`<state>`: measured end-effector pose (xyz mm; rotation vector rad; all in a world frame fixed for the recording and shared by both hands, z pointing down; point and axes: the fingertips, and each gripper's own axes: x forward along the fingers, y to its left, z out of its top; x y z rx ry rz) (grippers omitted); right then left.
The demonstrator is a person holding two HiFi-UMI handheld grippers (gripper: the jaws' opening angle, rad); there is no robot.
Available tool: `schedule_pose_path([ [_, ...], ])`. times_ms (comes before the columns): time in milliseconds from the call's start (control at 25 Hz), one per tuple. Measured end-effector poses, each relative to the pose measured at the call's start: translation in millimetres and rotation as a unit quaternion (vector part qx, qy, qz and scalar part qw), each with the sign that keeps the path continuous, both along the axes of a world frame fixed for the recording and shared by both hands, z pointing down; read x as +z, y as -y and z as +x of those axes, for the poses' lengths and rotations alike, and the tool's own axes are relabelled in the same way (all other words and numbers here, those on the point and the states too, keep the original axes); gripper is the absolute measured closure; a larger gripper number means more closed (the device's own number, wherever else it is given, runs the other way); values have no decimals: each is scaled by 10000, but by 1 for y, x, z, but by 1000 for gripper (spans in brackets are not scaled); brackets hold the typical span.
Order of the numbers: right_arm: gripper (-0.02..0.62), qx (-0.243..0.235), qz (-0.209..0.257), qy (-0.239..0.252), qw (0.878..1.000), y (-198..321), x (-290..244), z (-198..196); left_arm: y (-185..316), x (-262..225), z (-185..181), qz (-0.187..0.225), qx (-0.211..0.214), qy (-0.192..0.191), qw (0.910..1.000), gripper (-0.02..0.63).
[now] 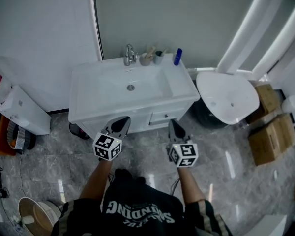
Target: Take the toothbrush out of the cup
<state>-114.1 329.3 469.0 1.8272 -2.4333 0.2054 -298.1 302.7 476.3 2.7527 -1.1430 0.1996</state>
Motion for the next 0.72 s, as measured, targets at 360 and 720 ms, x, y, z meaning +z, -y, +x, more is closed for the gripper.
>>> schedule_pose_path([
  [360, 598, 151, -9, 17, 9999, 18, 3, 26, 34, 2, 28, -8, 181, -67, 9998, 607],
  [720, 598, 207, -120, 1, 9997, 98, 17, 57, 122, 13, 64, -28, 271, -45, 9996, 607],
])
